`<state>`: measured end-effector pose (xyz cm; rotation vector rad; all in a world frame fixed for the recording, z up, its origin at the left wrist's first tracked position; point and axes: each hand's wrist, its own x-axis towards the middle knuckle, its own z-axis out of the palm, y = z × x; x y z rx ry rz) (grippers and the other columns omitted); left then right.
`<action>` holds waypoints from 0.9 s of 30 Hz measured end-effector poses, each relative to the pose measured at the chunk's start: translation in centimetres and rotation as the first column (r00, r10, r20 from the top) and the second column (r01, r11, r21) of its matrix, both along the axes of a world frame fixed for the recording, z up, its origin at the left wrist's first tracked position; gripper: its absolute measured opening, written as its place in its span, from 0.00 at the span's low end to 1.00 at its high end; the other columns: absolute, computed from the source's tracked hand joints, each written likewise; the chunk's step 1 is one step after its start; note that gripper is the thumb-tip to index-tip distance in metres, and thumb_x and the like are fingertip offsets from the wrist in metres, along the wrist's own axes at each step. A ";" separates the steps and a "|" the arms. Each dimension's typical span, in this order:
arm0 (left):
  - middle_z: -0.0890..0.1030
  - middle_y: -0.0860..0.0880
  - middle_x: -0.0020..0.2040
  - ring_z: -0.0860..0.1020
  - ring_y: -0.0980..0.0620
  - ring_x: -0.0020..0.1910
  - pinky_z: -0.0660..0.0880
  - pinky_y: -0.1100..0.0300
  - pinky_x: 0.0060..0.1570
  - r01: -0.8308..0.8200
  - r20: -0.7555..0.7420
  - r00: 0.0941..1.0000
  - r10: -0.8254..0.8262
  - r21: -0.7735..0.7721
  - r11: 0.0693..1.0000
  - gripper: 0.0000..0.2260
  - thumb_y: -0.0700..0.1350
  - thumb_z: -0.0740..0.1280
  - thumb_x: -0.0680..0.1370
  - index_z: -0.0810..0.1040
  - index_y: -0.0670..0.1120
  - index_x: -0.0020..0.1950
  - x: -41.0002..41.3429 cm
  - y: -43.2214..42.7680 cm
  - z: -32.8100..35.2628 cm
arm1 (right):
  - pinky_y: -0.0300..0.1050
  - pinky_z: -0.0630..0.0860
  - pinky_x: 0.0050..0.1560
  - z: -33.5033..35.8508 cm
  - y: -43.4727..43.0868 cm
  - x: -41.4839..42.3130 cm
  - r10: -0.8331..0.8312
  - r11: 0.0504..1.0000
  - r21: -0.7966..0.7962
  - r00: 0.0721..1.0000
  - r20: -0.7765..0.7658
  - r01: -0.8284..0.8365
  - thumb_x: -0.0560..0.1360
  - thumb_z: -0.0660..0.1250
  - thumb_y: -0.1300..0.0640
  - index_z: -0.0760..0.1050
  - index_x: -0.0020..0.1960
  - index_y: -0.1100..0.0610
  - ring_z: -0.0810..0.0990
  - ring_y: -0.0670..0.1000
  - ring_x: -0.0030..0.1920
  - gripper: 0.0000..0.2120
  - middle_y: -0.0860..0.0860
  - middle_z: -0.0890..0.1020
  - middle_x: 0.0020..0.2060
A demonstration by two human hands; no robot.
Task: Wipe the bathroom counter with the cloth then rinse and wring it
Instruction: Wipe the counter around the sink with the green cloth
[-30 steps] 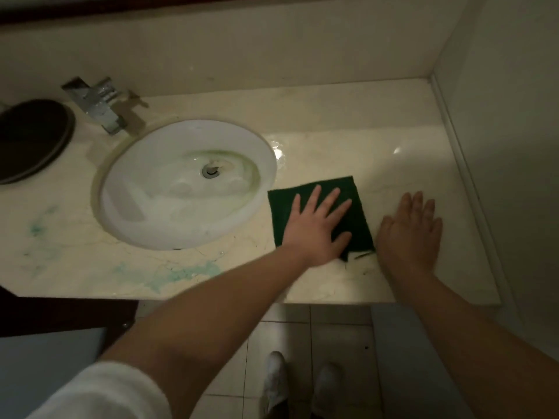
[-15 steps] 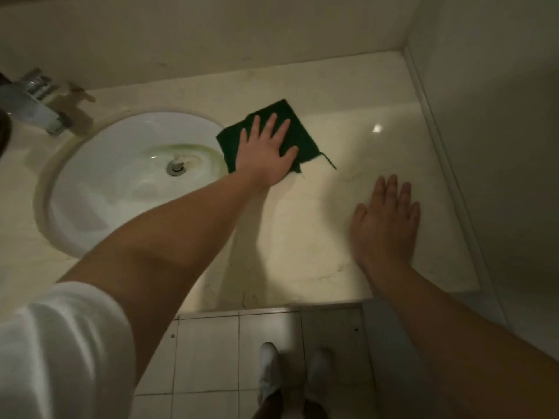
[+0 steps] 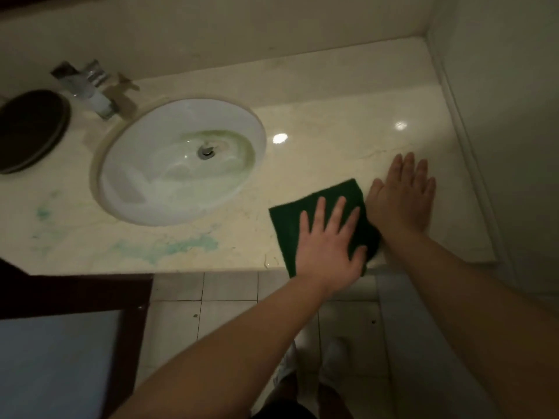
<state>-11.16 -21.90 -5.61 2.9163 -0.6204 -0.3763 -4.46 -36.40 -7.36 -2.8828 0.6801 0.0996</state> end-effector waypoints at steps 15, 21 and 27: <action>0.47 0.51 0.81 0.42 0.44 0.79 0.42 0.38 0.75 0.131 0.025 0.991 -0.133 0.073 0.989 0.32 0.63 0.53 0.78 0.48 0.56 0.79 2.4 5.9 -0.4 | 0.57 0.45 0.76 0.2 5.9 -3.0 0.068 0.995 0.070 0.998 0.008 -0.069 0.80 0.51 0.53 0.48 0.79 0.62 0.47 0.60 0.78 0.30 0.58 0.51 0.79; 0.48 0.51 0.81 0.43 0.44 0.79 0.44 0.38 0.75 0.176 0.029 0.984 -0.178 0.077 0.981 0.31 0.62 0.53 0.78 0.50 0.54 0.79 2.6 10.7 -0.1 | 0.58 0.45 0.77 0.1 10.7 -3.2 0.072 0.996 0.050 0.997 0.007 -0.072 0.80 0.48 0.52 0.49 0.78 0.62 0.46 0.59 0.78 0.29 0.58 0.50 0.79; 0.49 0.52 0.81 0.42 0.45 0.79 0.44 0.38 0.75 0.210 0.037 0.976 -0.214 0.098 0.973 0.31 0.63 0.50 0.77 0.50 0.56 0.79 3.7 17.6 -0.5 | 0.58 0.44 0.77 -0.3 17.3 -3.0 0.084 0.996 0.026 0.996 0.003 -0.084 0.80 0.48 0.51 0.47 0.79 0.62 0.46 0.59 0.78 0.30 0.58 0.50 0.79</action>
